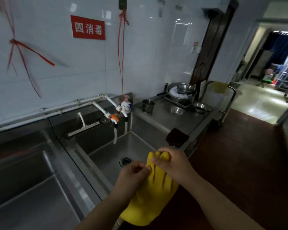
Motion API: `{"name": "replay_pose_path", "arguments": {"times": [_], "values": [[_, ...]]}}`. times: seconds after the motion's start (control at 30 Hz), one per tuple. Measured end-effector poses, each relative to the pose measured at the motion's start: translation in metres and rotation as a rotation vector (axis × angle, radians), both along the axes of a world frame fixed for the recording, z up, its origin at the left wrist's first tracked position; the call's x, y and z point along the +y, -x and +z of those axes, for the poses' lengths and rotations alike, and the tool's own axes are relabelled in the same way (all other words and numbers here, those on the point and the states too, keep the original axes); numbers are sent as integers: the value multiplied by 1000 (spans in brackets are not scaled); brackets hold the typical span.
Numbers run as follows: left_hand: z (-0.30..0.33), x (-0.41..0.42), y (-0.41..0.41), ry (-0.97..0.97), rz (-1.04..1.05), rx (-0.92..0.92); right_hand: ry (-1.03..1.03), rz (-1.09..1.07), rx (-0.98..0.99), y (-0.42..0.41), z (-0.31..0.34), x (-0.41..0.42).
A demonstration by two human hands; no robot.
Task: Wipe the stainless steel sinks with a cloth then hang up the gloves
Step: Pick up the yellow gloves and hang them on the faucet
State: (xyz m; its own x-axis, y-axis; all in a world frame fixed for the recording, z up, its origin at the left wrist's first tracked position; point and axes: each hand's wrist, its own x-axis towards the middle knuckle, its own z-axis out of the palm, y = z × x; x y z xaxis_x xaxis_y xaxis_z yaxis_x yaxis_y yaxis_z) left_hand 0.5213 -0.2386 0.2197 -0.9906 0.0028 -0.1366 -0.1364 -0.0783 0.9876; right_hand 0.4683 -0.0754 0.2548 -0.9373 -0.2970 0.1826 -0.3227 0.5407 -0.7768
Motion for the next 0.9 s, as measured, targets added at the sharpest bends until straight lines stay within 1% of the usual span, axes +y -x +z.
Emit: {"name": "replay_pose_path", "arguments": {"times": [0.07, 0.17, 0.2, 0.27, 0.3, 0.33, 0.4, 0.43, 0.47, 0.5, 0.57, 0.7, 0.77, 0.9], "values": [[-1, 5, 22, -16, 42, -8, -44, 12, -17, 28, 0, 1], [-2, 3, 60, -40, 67, 14, -50, 29, 19, 74, 3, -4], [-1, 0, 73, -62, 57, 29, -49, 34, 33, 90, 5, -5], [-3, -9, 99, -120, -25, 64, -32, 49, 66, 121, 10, -9], [-5, -14, 112, -110, -73, 63, -15, 50, 74, 136, 14, -12], [-7, -22, 122, -75, -115, 54, 14, 42, 68, 153, 18, -14], [-22, -29, 153, 41, -134, 0, 82, 4, 56, 188, 24, -20], [-32, -32, 166, 162, -118, -32, 101, -25, 54, 206, 26, -23], [-42, -34, 178, 300, -82, -67, 101, -53, 56, 224, 28, -27], [-53, -38, 189, 378, -44, -96, 91, -72, 65, 239, 29, -31], [-71, -53, 204, 353, 15, -142, 82, -99, 73, 267, 29, -41], [-88, -81, 222, 406, 128, -236, 100, -166, 38, 312, 23, -54], [-88, -97, 233, 444, 213, -234, 123, -193, 14, 332, 19, -61], [-71, -142, 265, 523, 463, -153, 237, -227, -25, 371, 10, -78]]}}
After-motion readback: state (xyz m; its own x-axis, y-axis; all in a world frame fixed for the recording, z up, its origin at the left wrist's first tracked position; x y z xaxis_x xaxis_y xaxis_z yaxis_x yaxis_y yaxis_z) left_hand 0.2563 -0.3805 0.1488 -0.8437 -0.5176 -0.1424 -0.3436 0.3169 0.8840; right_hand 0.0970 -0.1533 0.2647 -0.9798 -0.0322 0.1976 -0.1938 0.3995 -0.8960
